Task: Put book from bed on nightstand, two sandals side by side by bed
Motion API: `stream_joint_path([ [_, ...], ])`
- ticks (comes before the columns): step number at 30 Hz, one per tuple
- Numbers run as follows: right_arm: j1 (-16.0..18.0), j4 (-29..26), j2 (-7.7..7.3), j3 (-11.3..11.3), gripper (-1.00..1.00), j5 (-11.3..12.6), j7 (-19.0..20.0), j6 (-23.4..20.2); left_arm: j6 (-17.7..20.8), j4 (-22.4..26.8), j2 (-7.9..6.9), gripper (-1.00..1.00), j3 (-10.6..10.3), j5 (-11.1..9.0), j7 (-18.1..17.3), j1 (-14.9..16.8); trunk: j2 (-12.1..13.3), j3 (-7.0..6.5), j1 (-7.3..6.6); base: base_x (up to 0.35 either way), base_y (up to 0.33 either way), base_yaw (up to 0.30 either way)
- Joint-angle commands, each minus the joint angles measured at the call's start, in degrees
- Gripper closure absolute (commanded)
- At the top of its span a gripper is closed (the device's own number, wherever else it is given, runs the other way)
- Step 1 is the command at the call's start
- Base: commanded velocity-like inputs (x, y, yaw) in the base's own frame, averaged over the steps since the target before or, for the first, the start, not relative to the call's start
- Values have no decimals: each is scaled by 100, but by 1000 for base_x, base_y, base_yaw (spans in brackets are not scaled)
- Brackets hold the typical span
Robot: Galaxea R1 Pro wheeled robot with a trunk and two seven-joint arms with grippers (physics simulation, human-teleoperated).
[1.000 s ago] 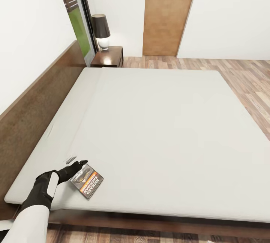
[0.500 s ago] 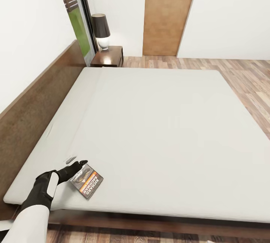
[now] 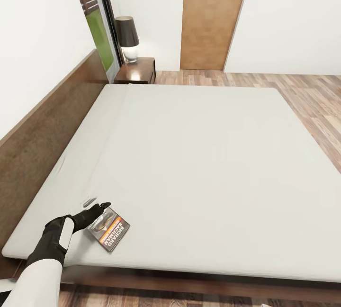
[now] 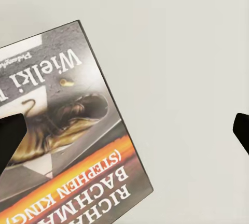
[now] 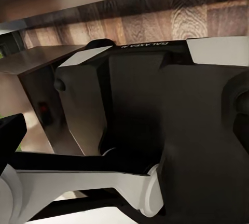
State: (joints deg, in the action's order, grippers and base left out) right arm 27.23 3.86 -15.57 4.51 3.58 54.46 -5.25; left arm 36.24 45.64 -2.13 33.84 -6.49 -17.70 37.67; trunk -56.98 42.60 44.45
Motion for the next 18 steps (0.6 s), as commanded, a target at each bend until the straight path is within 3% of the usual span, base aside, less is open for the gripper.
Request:
stream_joint_path([
  [1, 8, 19, -4, 41, -100, 28, 20, -55, 50, 4, 2, -100, 14, -54, 4, 4, -3, 4, 0, 0, 0, 0],
  [18, 6, 19, 1, 41, -100, 28, 20, -55, 50, 6, 2, -100, 9, -54, 4, 4, -3, 4, 0, 16, 13, 0],
])
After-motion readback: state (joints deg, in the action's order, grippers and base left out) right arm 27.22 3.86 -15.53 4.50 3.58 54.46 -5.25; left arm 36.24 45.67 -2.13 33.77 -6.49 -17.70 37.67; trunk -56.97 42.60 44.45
